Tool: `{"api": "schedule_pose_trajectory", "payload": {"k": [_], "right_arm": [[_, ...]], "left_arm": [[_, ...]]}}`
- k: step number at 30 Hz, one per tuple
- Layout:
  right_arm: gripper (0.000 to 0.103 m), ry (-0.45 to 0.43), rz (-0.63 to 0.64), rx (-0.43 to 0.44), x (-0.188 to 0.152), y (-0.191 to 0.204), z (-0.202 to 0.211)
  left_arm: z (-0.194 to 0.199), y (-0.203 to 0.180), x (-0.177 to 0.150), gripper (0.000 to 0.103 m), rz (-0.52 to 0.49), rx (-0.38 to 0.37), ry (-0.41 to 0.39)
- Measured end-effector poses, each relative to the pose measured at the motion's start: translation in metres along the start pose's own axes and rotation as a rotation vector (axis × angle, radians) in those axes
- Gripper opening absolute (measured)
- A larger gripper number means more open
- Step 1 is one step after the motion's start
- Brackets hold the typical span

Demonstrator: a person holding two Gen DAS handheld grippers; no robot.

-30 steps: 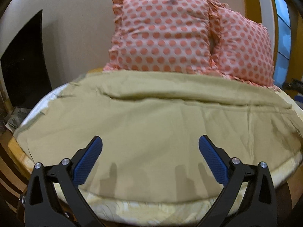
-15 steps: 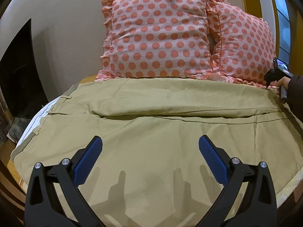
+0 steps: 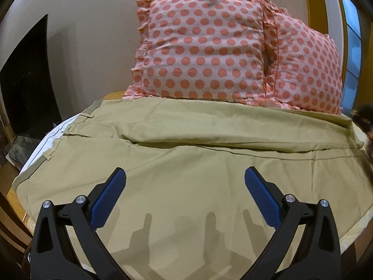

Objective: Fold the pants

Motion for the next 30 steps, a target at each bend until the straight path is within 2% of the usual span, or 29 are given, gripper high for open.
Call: {"api": "schedule_pose_trajectory", "payload": {"k": [2, 4, 9, 10, 11, 12, 13, 15, 16, 18, 19, 20, 21, 24, 27, 29, 30], "right_arm": [[0.004, 0.004, -0.050, 0.027, -0.018, -0.003, 0.039], [0.004, 0.034, -0.105, 0.011, -0.042, -0.022, 0.066], [0.009, 0.123, -0.195, 0.007, -0.066, -0.036, 0.084], [0.018, 0.135, -0.214, 0.001, -0.070, -0.033, 0.090], [0.039, 0.143, -0.234, -0.001, -0.073, -0.036, 0.095], [0.051, 0.144, -0.254, 0.000, -0.075, -0.036, 0.095], [0.054, 0.133, -0.254, 0.006, -0.075, -0.035, 0.094], [0.055, 0.125, -0.254, 0.001, -0.076, -0.036, 0.092], [0.054, 0.115, -0.251, -0.005, -0.075, -0.035, 0.088], [0.041, 0.104, -0.240, -0.024, -0.074, -0.037, 0.081], [0.012, 0.112, -0.249, -0.016, -0.074, -0.040, 0.071], [0.002, 0.125, -0.262, -0.004, -0.075, -0.043, 0.066], [0.002, 0.123, -0.294, 0.033, -0.075, -0.049, 0.065], [0.002, -0.005, -0.286, 0.171, -0.066, -0.049, 0.100], [0.002, -0.073, -0.276, 0.218, -0.063, -0.050, 0.132], [0.002, -0.090, -0.279, 0.220, -0.063, -0.054, 0.143], [0.002, -0.095, -0.288, 0.226, -0.062, -0.056, 0.147]], "left_arm": [[0.003, 0.005, 0.003, 0.101, 0.016, 0.008, -0.009], [0.003, 0.009, 0.007, 0.101, 0.029, 0.010, -0.013], [-0.002, 0.017, 0.025, 0.101, 0.055, -0.007, -0.030], [-0.004, 0.019, 0.028, 0.101, 0.058, -0.009, -0.029], [-0.006, 0.021, 0.032, 0.101, 0.061, -0.008, -0.023], [-0.008, 0.026, 0.037, 0.101, 0.071, -0.019, -0.019], [-0.009, 0.029, 0.039, 0.101, 0.080, -0.027, -0.016], [-0.015, 0.042, 0.048, 0.101, 0.129, -0.053, -0.003], [-0.018, 0.047, 0.052, 0.101, 0.150, -0.071, -0.004], [-0.029, 0.060, 0.063, 0.101, 0.217, -0.134, -0.012], [-0.035, 0.065, 0.068, 0.101, 0.245, -0.151, -0.011], [-0.045, 0.071, 0.074, 0.101, 0.273, -0.160, 0.003], [-0.055, 0.075, 0.080, 0.101, 0.295, -0.166, 0.023], [-0.086, 0.087, 0.093, 0.101, 0.343, -0.184, 0.079], [-0.124, 0.095, 0.103, 0.100, 0.406, -0.176, 0.156], [-0.150, 0.099, 0.106, 0.100, 0.448, -0.174, 0.221], [-0.168, 0.100, 0.108, 0.096, 0.470, -0.165, 0.260]]}}
Point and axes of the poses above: each gripper's, at about its wrist camera, not at the fingertips, and z roughly against the way its jaws point, y to its left, x to its top, the point moved 1 cm from there along -z, roughly the way its jaws point, and after that the axes turned 6 degrees about -y, right-handed, at the moved point
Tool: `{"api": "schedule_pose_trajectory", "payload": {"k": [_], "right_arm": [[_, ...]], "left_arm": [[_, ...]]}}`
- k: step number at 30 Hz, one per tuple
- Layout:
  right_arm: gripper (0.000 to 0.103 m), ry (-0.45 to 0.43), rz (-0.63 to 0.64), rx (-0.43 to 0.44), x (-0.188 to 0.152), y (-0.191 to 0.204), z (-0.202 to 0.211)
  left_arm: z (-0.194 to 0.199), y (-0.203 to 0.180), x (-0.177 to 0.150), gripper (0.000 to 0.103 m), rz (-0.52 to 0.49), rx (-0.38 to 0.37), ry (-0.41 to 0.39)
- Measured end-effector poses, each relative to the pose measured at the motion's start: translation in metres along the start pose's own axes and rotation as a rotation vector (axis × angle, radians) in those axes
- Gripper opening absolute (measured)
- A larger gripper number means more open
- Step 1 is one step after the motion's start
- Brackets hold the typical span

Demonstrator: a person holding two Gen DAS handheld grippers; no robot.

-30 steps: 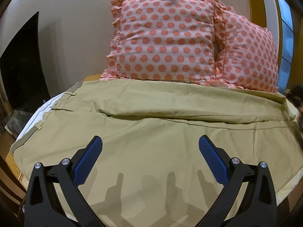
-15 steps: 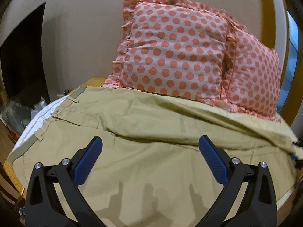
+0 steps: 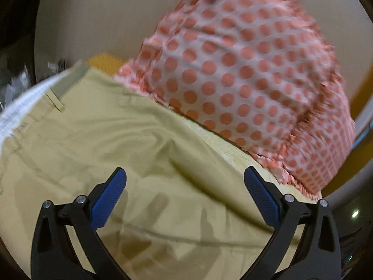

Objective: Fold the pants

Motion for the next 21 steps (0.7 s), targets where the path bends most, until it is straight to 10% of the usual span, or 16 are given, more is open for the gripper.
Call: {"api": "schedule_pose_trajectory", "payload": {"k": [5, 12, 15, 18, 21], "right_arm": [[0.002, -0.009, 0.018, 0.022, 0.003, 0.002, 0.010], [0.002, 0.008, 0.065, 0.001, 0.002, 0.003, 0.006], [0.002, 0.021, 0.069, 0.001, 0.002, 0.002, 0.002], [0.002, 0.023, 0.083, 0.011, 0.003, 0.006, -0.003], [0.002, 0.024, 0.094, 0.039, 0.009, 0.011, -0.004]], "left_arm": [[-0.055, -0.001, 0.024, 0.092, 0.054, 0.097, 0.095], [-0.141, -0.003, 0.055, 0.089, -0.037, 0.496, 0.246], [-0.157, 0.005, 0.049, 0.068, -0.027, 0.581, 0.245], [-0.148, 0.000, 0.049, 0.010, -0.087, 0.558, 0.196], [-0.103, 0.010, 0.057, 0.005, -0.030, 0.418, 0.122]]}}
Point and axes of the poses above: each gripper's, at about its wrist camera, not at the fingertips, and z roughly against the way its jaws point, y to its left, x to its top, the point moved 1 cm from there along -z, roughly the way its jaws point, and after that the axes turned 6 degrees about -y, right-handed, at the moved point
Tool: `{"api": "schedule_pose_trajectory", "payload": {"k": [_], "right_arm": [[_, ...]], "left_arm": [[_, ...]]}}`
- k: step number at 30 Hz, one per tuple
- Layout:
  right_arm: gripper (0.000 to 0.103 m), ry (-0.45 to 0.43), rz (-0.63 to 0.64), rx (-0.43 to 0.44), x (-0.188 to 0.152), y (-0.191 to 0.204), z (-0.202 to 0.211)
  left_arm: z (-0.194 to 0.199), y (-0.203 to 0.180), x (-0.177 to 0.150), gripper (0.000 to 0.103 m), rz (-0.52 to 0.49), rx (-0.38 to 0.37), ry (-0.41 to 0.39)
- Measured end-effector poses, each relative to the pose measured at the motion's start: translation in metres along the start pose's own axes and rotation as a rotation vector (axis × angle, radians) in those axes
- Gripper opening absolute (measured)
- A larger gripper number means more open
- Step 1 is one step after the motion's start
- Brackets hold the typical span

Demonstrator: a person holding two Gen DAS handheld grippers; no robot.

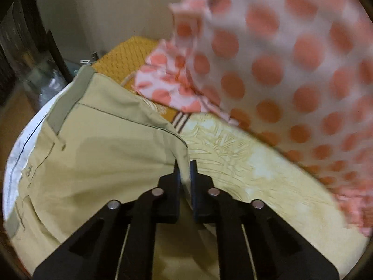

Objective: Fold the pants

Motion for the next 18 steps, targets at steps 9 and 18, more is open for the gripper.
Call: {"api": "schedule_pose_trajectory", "payload": {"k": [9, 18], "right_arm": [[0.002, -0.048, 0.026, 0.010, 0.003, 0.000, 0.051], [0.002, -0.014, -0.067, -0.104, -0.022, -0.044, 0.065]], "left_arm": [[0.175, 0.160, -0.121, 0.006, 0.178, -0.348, -0.226], [0.154, 0.220, -0.236, 0.012, 0.303, -0.362, -0.149]]}}
Point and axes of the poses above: each gripper's, at about its wrist camera, not at the fingertips, and z roughly against the way its jaws point, y to its left, x to its top, the point moved 1 cm from there along -z, roughly the way its jaws point, and after that the axes turned 6 degrees about -y, right-handed, at the moved point
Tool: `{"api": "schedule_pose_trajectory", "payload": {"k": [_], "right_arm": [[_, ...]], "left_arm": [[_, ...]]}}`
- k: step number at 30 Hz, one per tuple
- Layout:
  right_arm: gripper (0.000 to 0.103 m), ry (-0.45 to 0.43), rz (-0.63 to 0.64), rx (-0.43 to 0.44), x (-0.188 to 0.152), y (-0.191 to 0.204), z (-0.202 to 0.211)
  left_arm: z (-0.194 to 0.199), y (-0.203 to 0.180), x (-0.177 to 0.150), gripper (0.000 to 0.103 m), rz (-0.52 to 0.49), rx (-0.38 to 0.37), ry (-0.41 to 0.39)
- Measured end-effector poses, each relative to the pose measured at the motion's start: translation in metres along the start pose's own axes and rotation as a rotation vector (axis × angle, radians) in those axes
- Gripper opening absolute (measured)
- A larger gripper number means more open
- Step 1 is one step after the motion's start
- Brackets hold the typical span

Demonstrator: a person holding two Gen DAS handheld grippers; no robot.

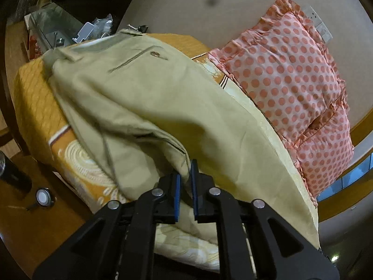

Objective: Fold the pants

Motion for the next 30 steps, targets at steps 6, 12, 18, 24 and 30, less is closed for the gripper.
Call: {"api": "schedule_pose_trajectory", "payload": {"k": [6, 12, 18, 24, 30], "right_arm": [[0.002, -0.004, 0.007, -0.015, -0.002, -0.004, 0.009], [0.003, 0.015, 0.052, -0.128, -0.007, -0.010, 0.015], [0.049, -0.150, 0.169, -0.283, -0.002, -0.004, 0.057], [0.048, -0.127, 0.220, -0.294, -0.015, -0.012, 0.045], [0.014, -0.094, 0.315, -0.257, -0.034, -0.003, 0.028]], "left_arm": [[0.007, 0.005, -0.003, 0.013, 0.003, -0.020, -0.036], [0.014, 0.013, -0.012, 0.016, -0.023, -0.026, -0.012], [0.046, 0.005, -0.017, 0.062, -0.099, 0.007, -0.135], [0.057, 0.006, -0.016, 0.066, -0.108, -0.014, -0.160], [0.050, 0.015, -0.020, 0.069, -0.065, -0.013, -0.134]]}}
Point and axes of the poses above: each gripper's, at about its wrist camera, not at the fingertips, and z roughly against the way its jaws point, y to its left, x to its top, the point moved 1 cm from there along -z, roughly the way its jaws point, and after that the axes turned 6 degrees about -y, right-handed, at the moved point
